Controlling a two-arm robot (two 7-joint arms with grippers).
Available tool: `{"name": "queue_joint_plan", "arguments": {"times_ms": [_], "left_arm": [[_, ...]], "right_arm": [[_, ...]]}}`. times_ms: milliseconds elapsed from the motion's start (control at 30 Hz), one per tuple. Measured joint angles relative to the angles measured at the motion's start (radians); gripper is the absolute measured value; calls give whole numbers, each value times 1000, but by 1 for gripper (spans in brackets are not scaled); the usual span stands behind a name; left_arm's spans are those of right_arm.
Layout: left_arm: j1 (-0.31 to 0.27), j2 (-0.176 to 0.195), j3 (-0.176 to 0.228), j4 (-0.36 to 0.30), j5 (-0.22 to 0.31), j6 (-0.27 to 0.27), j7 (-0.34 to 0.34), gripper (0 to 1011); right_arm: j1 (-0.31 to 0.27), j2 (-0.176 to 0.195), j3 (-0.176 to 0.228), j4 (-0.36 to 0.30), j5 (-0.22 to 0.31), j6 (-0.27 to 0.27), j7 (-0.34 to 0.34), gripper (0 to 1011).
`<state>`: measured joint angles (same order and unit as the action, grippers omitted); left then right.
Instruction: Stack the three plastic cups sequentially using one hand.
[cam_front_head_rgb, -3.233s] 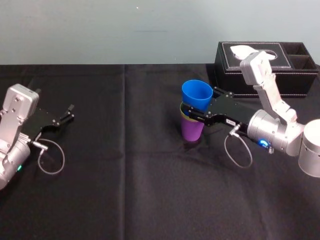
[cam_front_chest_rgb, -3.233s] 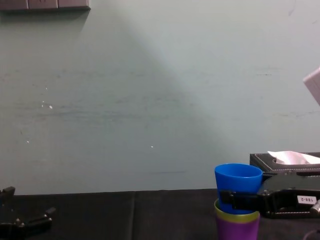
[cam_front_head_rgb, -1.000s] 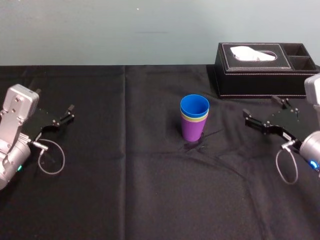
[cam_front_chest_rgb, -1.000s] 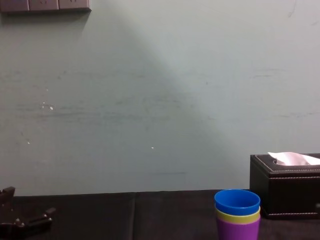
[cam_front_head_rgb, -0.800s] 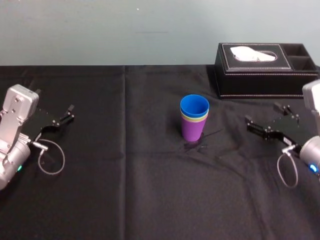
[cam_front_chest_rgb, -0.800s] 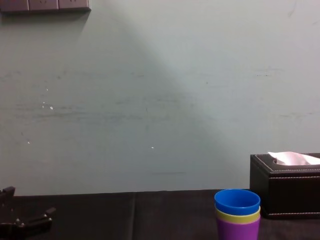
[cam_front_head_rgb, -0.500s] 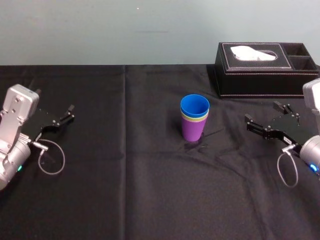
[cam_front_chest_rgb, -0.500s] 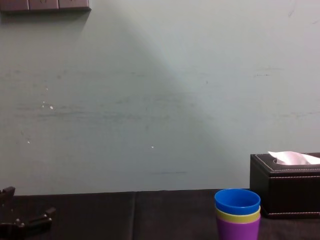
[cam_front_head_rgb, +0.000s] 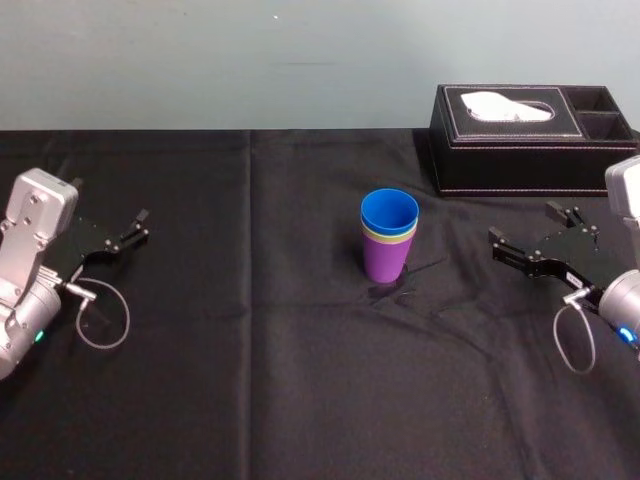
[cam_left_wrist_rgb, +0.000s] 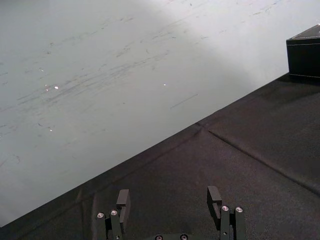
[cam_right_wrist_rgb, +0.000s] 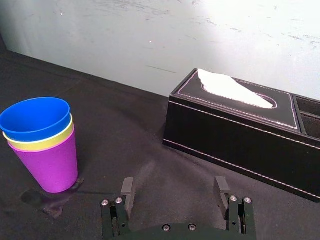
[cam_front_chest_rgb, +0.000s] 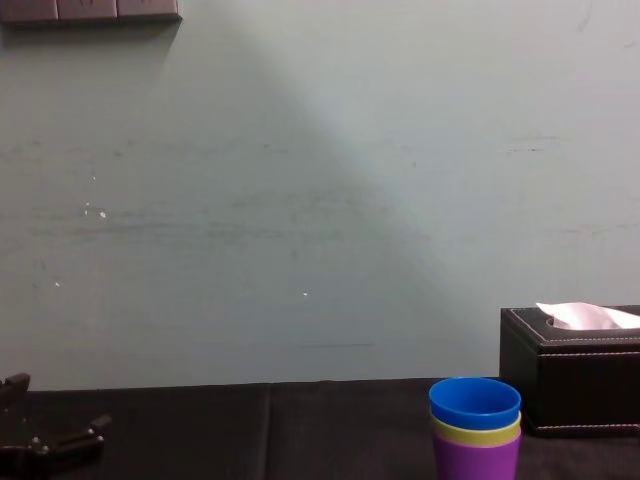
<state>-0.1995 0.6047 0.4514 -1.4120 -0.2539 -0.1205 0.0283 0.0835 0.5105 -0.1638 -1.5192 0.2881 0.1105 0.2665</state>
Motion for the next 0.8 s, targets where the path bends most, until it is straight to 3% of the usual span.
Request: {"name": "queue_joint_plan", "arguments": {"times_ms": [800], "left_arm": [[0, 0, 0, 0, 0, 0, 0, 1011]], "right_arm": [[0, 1, 0, -2, 1, 0, 0, 1000]]}}
